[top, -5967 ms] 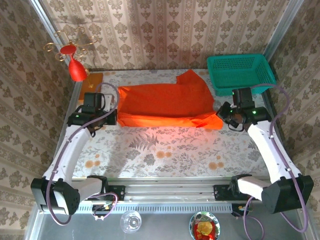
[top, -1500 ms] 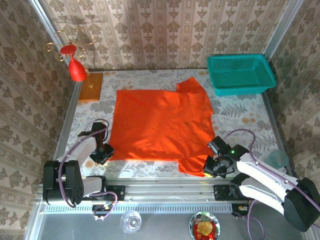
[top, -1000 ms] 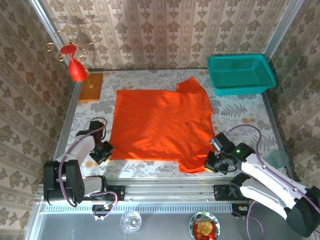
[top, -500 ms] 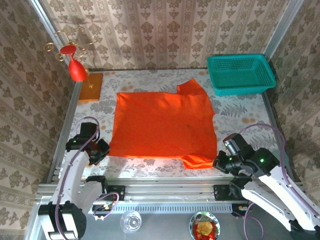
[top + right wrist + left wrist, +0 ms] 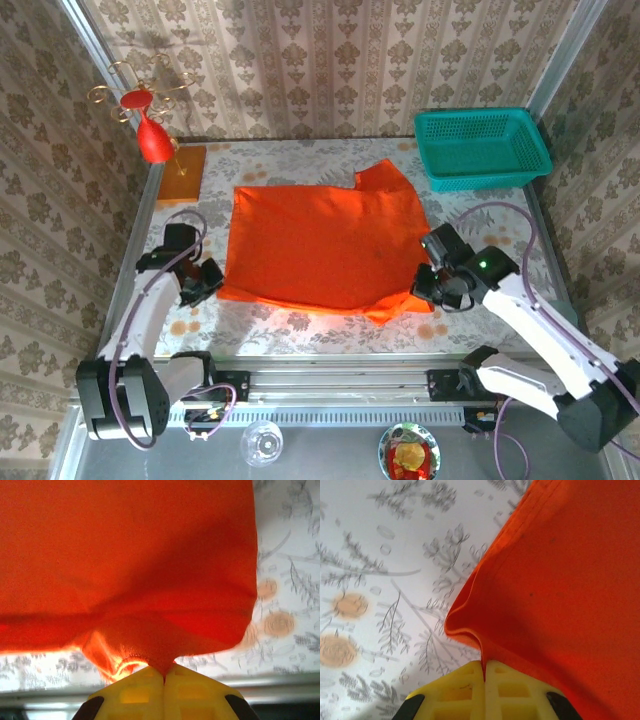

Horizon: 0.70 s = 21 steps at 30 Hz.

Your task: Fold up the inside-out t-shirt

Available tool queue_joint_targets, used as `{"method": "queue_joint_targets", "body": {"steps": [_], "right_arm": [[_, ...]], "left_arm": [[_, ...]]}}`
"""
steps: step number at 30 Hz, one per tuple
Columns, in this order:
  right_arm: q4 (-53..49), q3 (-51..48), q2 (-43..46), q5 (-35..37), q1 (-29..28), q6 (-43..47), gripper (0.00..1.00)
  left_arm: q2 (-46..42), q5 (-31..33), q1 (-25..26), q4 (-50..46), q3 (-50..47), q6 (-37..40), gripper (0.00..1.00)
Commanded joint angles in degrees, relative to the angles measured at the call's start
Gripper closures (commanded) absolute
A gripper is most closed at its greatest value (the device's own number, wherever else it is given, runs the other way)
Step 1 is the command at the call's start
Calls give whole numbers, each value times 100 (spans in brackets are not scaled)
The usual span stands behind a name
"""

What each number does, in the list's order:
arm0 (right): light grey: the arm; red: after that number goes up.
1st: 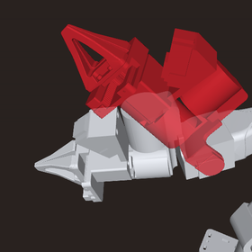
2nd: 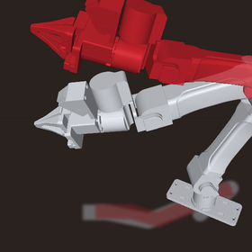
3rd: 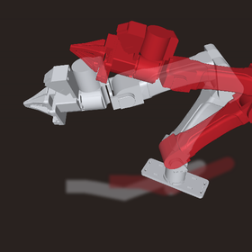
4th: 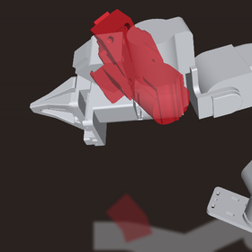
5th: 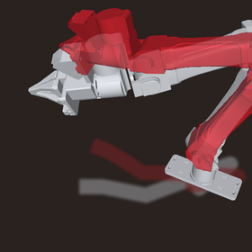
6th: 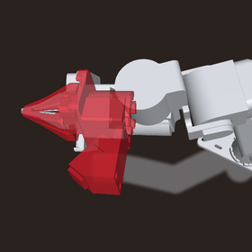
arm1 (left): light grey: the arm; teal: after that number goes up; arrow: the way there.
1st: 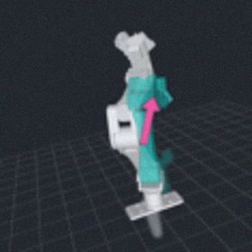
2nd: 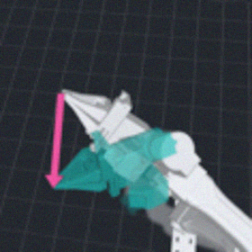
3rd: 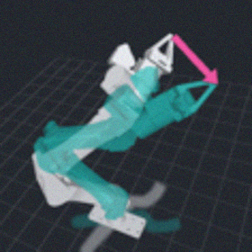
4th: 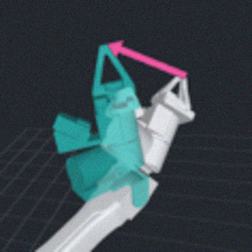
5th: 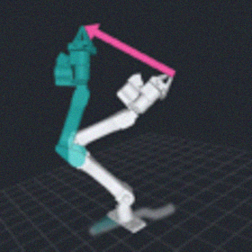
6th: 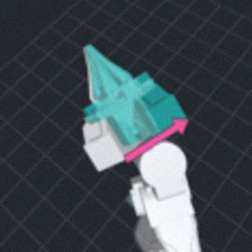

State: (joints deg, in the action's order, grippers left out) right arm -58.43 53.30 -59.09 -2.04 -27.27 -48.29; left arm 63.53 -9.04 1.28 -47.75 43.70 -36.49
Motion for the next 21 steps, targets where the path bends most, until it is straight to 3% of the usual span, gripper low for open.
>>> {"method": "queue_joint_targets", "body": {"steps": [1,8,21], "right_arm": [[570,210,-283,162,382,499,100],[1107,570,-1129,-144,1004,967,100],[1688,1165,-2533,-433,1459,1448,100]], "left_arm": [[377,-26,-53,440,305,491,100],[1364,-25,-44,691,801,763,100],[2682,313,-49,723,1561,1226,100]]}}
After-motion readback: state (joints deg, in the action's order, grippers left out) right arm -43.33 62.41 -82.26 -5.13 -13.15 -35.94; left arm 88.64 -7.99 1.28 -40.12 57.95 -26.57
